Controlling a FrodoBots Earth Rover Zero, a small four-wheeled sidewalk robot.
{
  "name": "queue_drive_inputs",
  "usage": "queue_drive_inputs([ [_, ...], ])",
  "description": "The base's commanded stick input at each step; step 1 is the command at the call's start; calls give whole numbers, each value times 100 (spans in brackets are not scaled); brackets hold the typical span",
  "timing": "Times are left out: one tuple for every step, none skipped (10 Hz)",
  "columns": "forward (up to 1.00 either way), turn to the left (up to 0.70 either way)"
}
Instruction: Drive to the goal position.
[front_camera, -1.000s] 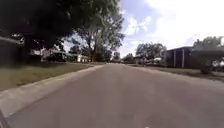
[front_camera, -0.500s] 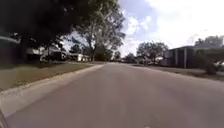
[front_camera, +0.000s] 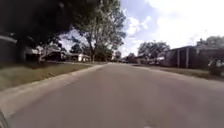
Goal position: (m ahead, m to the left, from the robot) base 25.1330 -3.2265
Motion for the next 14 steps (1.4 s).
queue_drive_inputs([
  [100, 0],
  [100, 0],
  [100, 0],
  [100, 0],
  [100, 0],
  [100, 0],
  [100, 0],
  [100, 0],
  [100, 0],
  [100, -2],
  [100, -35],
  [100, -8],
  [100, -3],
  [100, 0],
])
